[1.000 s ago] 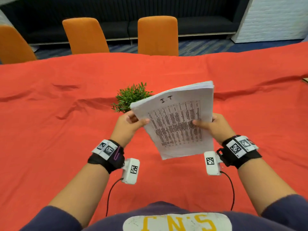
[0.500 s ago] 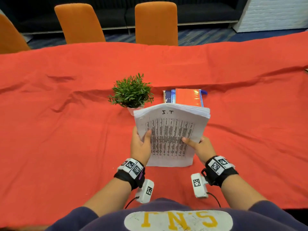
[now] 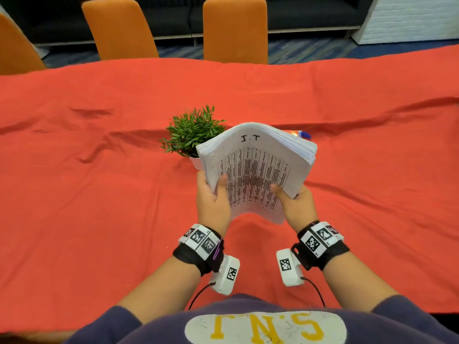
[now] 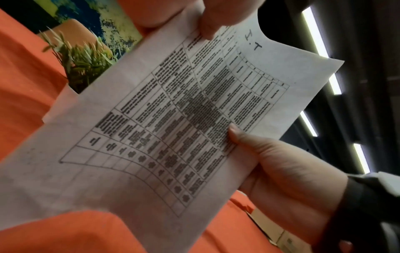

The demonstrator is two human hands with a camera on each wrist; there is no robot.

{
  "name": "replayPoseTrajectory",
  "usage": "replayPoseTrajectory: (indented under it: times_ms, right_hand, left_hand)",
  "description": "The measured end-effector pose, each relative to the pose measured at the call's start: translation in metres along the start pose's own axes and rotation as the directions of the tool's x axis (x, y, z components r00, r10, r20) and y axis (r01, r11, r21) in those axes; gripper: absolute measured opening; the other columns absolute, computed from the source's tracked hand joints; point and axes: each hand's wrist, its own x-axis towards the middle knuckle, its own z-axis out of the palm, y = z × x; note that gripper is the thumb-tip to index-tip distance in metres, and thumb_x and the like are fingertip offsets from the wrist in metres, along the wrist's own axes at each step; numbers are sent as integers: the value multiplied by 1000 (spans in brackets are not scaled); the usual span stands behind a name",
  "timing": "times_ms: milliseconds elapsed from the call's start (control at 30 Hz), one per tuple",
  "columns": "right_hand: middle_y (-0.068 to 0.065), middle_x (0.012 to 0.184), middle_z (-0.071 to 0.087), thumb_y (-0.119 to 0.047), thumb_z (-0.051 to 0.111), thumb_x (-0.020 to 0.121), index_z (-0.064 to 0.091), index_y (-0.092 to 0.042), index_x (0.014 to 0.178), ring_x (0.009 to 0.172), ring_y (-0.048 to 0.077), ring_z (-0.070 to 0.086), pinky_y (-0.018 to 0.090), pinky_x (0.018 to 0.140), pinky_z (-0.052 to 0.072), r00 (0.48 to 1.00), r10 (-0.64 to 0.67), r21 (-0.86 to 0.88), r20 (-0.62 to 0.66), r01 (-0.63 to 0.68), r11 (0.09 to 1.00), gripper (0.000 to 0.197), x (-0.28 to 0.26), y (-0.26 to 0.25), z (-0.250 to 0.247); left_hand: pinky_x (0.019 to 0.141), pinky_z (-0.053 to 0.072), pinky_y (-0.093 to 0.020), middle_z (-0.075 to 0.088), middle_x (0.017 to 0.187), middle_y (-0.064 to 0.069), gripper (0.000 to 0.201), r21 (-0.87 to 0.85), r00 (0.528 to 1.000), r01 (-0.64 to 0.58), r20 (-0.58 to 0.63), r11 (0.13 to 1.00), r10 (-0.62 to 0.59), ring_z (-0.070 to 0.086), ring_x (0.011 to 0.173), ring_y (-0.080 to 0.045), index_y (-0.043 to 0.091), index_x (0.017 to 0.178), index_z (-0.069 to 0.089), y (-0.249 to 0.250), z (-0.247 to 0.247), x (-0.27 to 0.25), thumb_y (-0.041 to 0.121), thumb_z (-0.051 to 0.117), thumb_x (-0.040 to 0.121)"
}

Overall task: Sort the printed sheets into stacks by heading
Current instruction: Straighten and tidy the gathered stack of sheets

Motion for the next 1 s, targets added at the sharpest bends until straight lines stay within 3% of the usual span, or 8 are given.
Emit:
replayPoseTrajectory:
  times_ms: [167, 267, 433, 633, 700, 833, 933, 1000]
  right_hand:
    - [-11, 99, 70, -14, 66, 87, 65, -13, 111, 88, -8, 65, 12, 77, 50, 999, 20, -24, -43, -21, 999, 24, -4, 12, 0]
    - [-14, 98, 69, -14, 68, 85, 66, -18, 107, 86, -9, 65, 12, 75, 49, 996, 91, -56, -17, -92, 994, 22, -12, 30, -5]
    - [-13, 101, 69, -14, 68, 85, 64, -14, 113, 89, -8, 65, 10, 76, 49, 988, 150, -45, -21, -151, 988, 28, -15, 40, -6]
    - [-3, 107, 69, -10, 65, 87, 60, -8, 119, 92, -4, 65, 10, 78, 50, 988, 153, -86, -3, -153, 985, 32, -17, 44, -9]
    - [1, 105, 68, -4, 61, 89, 59, -5, 118, 93, 5, 64, 14, 78, 51, 986, 165, -121, 6, -164, 979, 29, -18, 44, -10]
    - [10, 98, 67, 3, 51, 87, 61, -2, 106, 95, 23, 61, 35, 82, 49, 981, 193, -189, -16, -192, 963, 23, -12, 45, -12]
    - [6, 98, 68, -3, 51, 85, 62, -12, 104, 93, 21, 63, 37, 84, 50, 985, 172, -203, -14, -172, 964, 23, -4, 38, -12]
    - [-4, 92, 67, -1, 53, 85, 60, -22, 97, 85, 12, 62, 31, 79, 50, 985, 170, -224, 9, -163, 961, 26, 4, 28, -14]
  left_hand:
    - [78, 45, -9, 62, 98, 16, 27, -42, 999, 39, -27, 998, -40, 60, 85, 13, 29, 100, 48, -8, 2, -10, 3, 50, 95]
    - [79, 44, -23, 61, 96, 15, 22, 20, 991, 132, 0, 991, -132, 59, 84, 10, 34, 98, 47, -28, -4, -19, 12, 47, 97]
    - [82, 43, -34, 60, 94, 4, 13, 64, 981, 192, -40, 979, -189, 54, 86, -10, 34, 93, 45, -43, -8, -21, 24, 39, 87]
    - [68, 38, -32, 53, 84, -5, 18, 68, 977, 200, -81, 977, -195, 45, 75, -15, 12, 96, 44, -51, -10, -22, 18, 32, 83]
    - [67, 38, -32, 53, 84, -7, 14, 89, 969, 238, -93, 967, -230, 45, 75, -16, 21, 91, 44, -56, -11, -22, 20, 31, 84]
    - [72, 42, -36, 56, 86, -3, 16, 140, 958, 280, -97, 950, -268, 49, 77, -18, 30, 91, 44, -61, -12, -23, 22, 31, 94]
    - [65, 39, -33, 52, 80, 1, 13, 190, 966, 258, -64, 947, -251, 45, 70, -16, 21, 98, 43, -59, -10, -16, 17, 30, 99]
    - [60, 33, -33, 44, 72, 3, 9, 226, 971, 240, -40, 944, -237, 38, 62, -15, 12, 99, 41, -56, -10, -6, 15, 33, 99]
